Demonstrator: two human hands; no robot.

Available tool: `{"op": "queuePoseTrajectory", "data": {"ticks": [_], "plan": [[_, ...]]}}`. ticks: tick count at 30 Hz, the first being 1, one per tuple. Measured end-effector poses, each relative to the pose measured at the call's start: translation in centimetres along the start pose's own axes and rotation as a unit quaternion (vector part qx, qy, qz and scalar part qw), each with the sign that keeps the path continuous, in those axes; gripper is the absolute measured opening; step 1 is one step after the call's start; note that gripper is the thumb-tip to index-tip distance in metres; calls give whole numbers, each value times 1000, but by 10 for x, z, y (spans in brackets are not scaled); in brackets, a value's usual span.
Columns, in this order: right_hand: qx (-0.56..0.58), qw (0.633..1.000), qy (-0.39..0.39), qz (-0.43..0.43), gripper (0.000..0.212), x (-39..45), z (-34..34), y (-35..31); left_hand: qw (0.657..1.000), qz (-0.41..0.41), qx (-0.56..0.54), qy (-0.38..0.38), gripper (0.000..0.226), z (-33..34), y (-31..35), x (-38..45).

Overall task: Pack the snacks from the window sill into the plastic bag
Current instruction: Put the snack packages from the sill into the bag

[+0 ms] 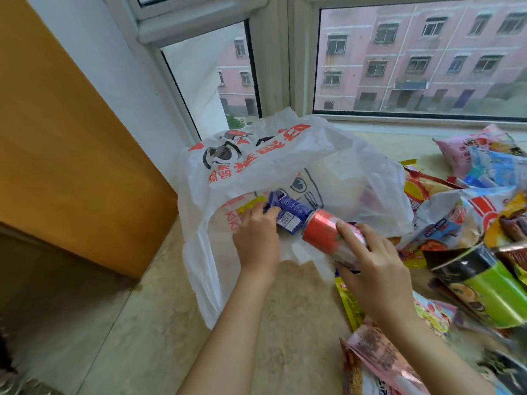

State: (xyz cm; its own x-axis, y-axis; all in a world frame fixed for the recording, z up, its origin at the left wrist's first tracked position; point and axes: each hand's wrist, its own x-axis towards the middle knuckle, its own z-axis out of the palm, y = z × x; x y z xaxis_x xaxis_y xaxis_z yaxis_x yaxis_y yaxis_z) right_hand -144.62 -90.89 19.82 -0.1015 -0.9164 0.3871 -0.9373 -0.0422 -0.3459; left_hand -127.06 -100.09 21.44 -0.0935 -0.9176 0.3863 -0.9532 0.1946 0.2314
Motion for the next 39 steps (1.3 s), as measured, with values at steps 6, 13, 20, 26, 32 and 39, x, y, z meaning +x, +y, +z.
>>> {"op": "queuePoseTrajectory", "data": {"ticks": [6,13,20,26,32,39], "plan": [[4,999,-45,11,80,10,34,-10,942,23,242,-233,65,45,-33,7],[14,997,-76,26,72,45,73,-27,912,10,224,-343,68,72,-71,-4],[-8,989,-138,53,31,88,116,-46,933,-12,151,-325,70,73,-76,3],[10,982,-155,108,31,109,135,-49,935,38,125,-330,71,72,-67,-6],[-82,977,-180,81,61,101,119,-33,958,73,61,-269,81,62,-41,-14],[-100,983,-140,59,72,50,90,-23,956,138,79,-246,76,46,-2,-28]]}}
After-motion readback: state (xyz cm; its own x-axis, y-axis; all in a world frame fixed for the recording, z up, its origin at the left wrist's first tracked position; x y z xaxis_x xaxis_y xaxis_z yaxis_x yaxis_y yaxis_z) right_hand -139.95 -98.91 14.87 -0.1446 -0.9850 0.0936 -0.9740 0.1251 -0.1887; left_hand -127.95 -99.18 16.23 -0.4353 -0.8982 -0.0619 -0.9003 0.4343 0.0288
